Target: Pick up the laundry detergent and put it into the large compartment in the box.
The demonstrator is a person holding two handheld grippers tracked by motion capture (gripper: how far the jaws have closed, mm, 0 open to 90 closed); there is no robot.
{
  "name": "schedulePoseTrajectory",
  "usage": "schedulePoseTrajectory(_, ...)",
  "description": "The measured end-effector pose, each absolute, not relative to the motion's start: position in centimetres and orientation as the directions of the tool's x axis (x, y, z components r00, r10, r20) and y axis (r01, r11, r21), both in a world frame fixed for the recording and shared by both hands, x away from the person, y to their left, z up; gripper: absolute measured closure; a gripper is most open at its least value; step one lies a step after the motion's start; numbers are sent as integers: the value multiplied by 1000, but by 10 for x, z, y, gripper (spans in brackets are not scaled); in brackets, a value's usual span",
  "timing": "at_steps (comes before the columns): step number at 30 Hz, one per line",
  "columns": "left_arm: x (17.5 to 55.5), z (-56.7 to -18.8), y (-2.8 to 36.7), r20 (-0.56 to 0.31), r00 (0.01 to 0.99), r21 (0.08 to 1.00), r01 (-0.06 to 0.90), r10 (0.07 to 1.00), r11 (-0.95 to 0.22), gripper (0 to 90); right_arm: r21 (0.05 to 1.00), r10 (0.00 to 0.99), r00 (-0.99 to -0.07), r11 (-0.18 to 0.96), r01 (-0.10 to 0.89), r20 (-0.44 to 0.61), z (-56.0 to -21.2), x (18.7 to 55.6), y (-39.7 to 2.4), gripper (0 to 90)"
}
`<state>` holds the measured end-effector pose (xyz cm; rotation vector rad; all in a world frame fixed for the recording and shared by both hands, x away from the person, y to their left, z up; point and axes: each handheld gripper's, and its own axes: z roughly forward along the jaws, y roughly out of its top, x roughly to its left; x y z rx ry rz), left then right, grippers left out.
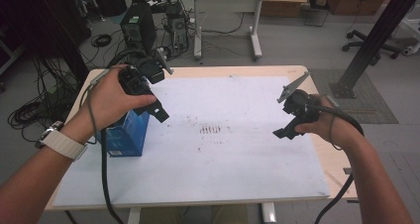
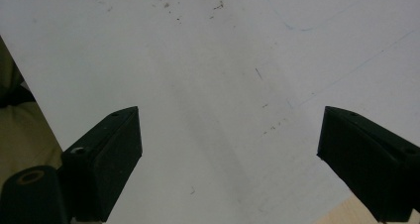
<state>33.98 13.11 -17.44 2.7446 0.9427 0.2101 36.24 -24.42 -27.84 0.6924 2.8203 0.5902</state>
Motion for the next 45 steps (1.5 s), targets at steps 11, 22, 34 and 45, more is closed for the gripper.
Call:
schedulePoseTrajectory(11,333,-177,114,42,840,276,511,541,-814,100,418,478,-875,812,408,-75,-278,363,-243,102)
schedulePoseTrajectory(22,324,-179,100,29,887,270,437,461,-858,99,420,478,-875,811,407,-75,-278,362,-242,103)
schedulePoseTrajectory(34,318,-185,91,37,916,271,375,398,-887,98,426,477,-876,809,404,-76,-276,361,-240,102)
schedulePoseTrajectory(45,316,-192,86,44,932,272,336,360,-902,100,424,479,-875,809,408,-73,-279,362,-242,102)
